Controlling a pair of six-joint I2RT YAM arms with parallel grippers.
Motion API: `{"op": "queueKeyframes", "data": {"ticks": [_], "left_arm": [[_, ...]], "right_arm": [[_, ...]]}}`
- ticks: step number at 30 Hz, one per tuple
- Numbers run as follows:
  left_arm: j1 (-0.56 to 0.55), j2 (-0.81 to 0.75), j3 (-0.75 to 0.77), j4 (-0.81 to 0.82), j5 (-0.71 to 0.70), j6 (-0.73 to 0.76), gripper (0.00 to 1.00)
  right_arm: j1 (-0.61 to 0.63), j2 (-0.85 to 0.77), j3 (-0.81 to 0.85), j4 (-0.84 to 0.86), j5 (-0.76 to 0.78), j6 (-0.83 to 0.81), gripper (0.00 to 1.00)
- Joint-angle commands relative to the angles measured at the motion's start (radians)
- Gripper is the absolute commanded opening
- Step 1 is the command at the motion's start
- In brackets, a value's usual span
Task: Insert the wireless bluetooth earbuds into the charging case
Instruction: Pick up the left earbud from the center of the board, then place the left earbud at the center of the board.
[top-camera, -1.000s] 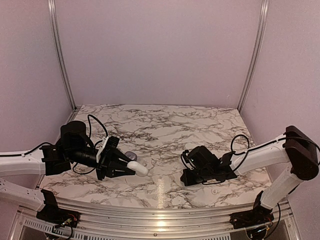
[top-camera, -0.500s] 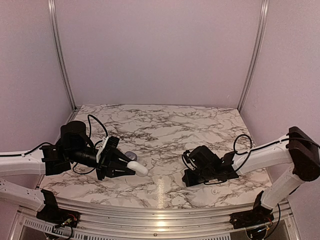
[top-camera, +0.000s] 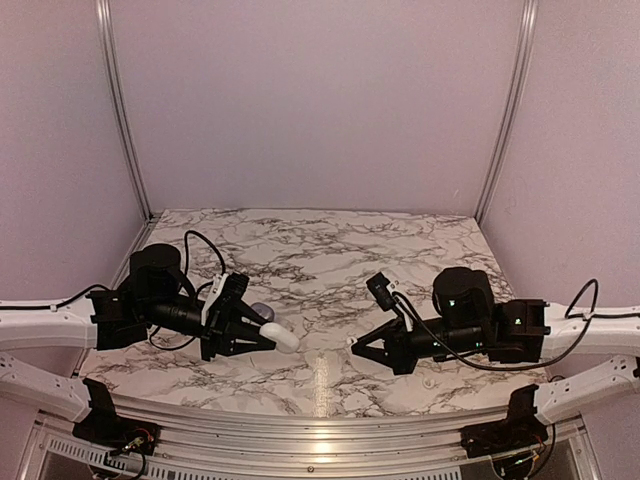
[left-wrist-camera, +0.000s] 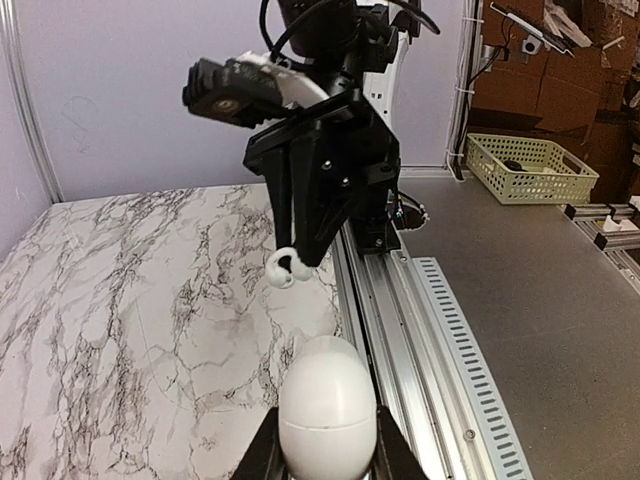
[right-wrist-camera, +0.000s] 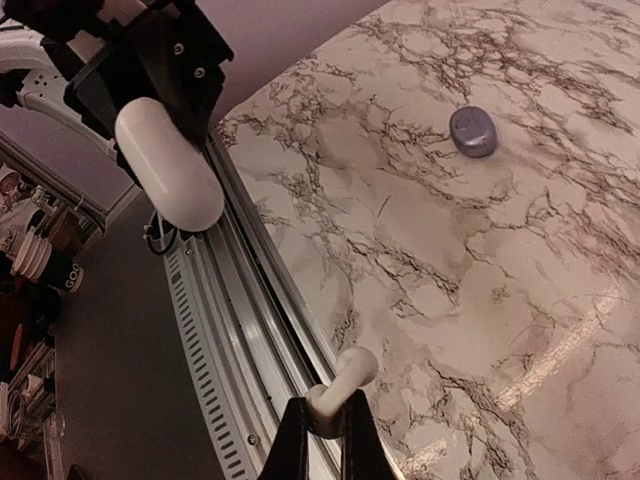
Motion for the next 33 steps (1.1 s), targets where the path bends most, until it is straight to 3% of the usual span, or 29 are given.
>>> {"op": "queueKeyframes", "data": {"ticks": [1,7,15,33], "left_arm": [[-0.002,0.042,0.055,0.003,-0.019,-0.059,0.0],[-0.002,0.08,0.078,0.003,0.0,-0.101,0.0],[-0.012,0.138,0.106,0.002,0.051,-0.112,0.0],[-0.015,0.137,0.106,-0.01,0.073,-0.092,0.0]], "right_arm": [[0.111,-0.055,0.046,0.011,0.02,-0.059,0.0],[0.249,0.067,0.126,0.054,0.078,-0.137,0.0],[0.266,0.268,0.299,0.037,0.107,-0.188,0.0],[0.264,0.208,0.316,-0.004,0.237,-0.187,0.0]]}}
